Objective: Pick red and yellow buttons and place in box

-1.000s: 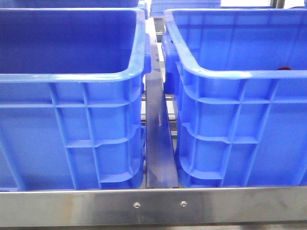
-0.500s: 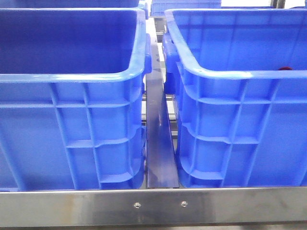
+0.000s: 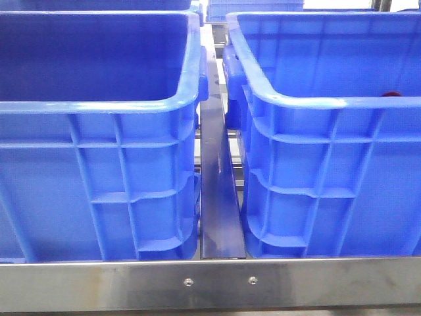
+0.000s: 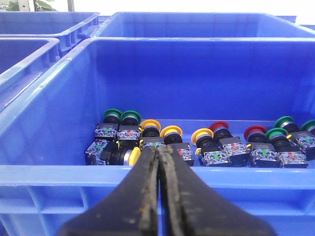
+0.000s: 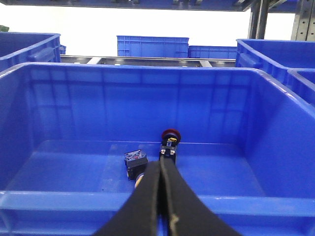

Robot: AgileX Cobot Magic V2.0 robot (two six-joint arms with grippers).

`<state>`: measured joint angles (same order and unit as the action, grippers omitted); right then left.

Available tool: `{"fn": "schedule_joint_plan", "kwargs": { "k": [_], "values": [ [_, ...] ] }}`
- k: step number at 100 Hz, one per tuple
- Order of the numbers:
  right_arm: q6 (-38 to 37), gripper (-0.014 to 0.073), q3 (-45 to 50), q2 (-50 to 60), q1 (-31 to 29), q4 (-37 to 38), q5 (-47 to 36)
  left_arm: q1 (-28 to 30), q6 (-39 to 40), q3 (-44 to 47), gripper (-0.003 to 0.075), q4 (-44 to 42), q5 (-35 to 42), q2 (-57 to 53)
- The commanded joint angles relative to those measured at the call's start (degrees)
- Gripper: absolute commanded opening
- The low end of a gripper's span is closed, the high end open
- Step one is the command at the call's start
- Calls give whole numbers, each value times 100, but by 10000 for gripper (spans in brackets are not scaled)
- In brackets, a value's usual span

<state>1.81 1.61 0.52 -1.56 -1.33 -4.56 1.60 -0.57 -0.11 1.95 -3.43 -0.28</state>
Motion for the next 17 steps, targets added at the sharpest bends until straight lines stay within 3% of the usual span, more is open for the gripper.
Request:
{"fn": "schedule_joint_plan", "kwargs": {
  "k": [1,17],
  "values": [
    [54,-66,31,127,-13,0,-493,7,57,115,-20,38,456,-183],
    [54,-66,31,122,-13,0,-493,7,57,115,-20,38,456,-183]
  ]
}}
